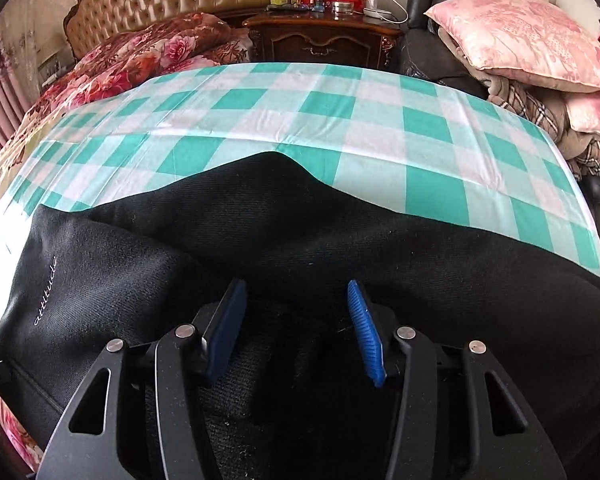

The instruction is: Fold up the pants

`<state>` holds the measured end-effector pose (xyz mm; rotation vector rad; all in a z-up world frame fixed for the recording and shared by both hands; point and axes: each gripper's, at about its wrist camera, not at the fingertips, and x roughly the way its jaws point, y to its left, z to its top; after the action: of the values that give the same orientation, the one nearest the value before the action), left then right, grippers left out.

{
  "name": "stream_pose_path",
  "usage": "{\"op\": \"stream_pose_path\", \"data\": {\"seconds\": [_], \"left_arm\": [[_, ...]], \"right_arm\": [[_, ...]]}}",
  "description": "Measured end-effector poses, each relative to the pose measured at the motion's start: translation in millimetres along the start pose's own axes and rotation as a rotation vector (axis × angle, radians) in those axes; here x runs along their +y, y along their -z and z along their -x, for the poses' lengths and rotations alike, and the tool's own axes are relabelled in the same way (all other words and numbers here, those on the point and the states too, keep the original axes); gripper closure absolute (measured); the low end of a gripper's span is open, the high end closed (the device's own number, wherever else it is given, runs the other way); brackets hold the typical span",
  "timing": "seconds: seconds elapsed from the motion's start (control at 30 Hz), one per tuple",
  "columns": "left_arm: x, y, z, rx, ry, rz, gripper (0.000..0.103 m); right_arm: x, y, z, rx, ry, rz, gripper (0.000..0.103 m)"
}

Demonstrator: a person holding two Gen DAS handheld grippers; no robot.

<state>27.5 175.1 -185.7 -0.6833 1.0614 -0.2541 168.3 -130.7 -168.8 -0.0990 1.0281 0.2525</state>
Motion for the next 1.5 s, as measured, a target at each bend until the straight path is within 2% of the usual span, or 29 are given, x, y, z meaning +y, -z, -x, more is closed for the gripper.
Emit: {"op": "stream_pose_path", "data": {"seconds": [0.13, 0.23, 0.27, 0.37, 0.4, 0.47, 0.67, 0.7, 0.77, 0.87, 0.93, 1.03, 1.1, 1.2, 1.27, 1.33, 1.43, 1.47, 1.5], "left_arm": [[-6, 1, -1, 0.015, -0.029, -0.015, 0.043], [-3, -1, 0, 0.032, -0.009, 0.020, 0.048], [-1, -2, 0, 0.035, 0.001, 0.032, 0.049], [2, -1, 9, 0.028, 0.054, 0.044, 0.061], [1, -2, 15, 0.013, 0.109, 0.052, 0.064], [-5, -2, 21, -0.002, 0.143, 0.041, 0.064], [5, -1, 9, 0.037, 0.116, 0.120, 0.048], [8, 0, 7, 0.045, 0.116, 0.137, 0.042], [11, 0, 4, 0.056, 0.119, 0.150, 0.039], [7, 1, -3, 0.082, 0.132, 0.137, 0.047], [5, 1, -4, 0.078, 0.106, 0.122, 0.056], [3, 0, 0, 0.065, 0.111, 0.114, 0.064], [-7, -1, 4, 0.047, 0.087, 0.070, 0.067], [-19, -1, 10, 0.025, 0.050, 0.022, 0.069], [-27, 0, 12, 0.015, 0.007, -0.020, 0.069], [-39, 1, 11, 0.008, -0.063, -0.066, 0.069], [-59, 2, 10, -0.006, -0.159, -0.125, 0.069], [-65, 2, 9, -0.011, -0.184, -0.143, 0.069], [-70, 1, 10, -0.017, -0.210, -0.159, 0.069]], "right_arm": [[1, 1, 0, -0.008, 0.009, 0.003, 0.055], [3, 1, -1, -0.010, 0.019, 0.004, 0.055], [4, 1, -1, -0.012, 0.025, 0.007, 0.055], [6, 2, -3, -0.019, 0.042, 0.013, 0.055], [6, 2, -3, -0.020, 0.045, 0.014, 0.055], [6, 2, -3, -0.025, 0.048, 0.017, 0.055], [4, 3, -3, -0.034, 0.040, 0.015, 0.055], [4, 3, -3, -0.034, 0.039, 0.015, 0.055], [4, 3, -3, -0.035, 0.038, 0.014, 0.055], [4, 3, -3, -0.036, 0.038, 0.014, 0.055], [4, 3, -3, -0.036, 0.036, 0.013, 0.055], [5, 3, -3, -0.035, 0.040, 0.015, 0.055], [5, 3, -3, -0.031, 0.040, 0.016, 0.054], [3, 0, 1, -0.021, 0.040, 0.013, 0.047], [0, -7, 11, -0.010, 0.077, -0.009, 0.032], [6, -16, 29, -0.038, 0.098, 0.007, 0.029], [32, -36, 57, -0.060, 0.035, 0.070, 0.020], [45, -42, 62, -0.044, -0.002, 0.103, 0.018], [66, -52, 65, 0.000, -0.076, 0.142, 0.017]]}}
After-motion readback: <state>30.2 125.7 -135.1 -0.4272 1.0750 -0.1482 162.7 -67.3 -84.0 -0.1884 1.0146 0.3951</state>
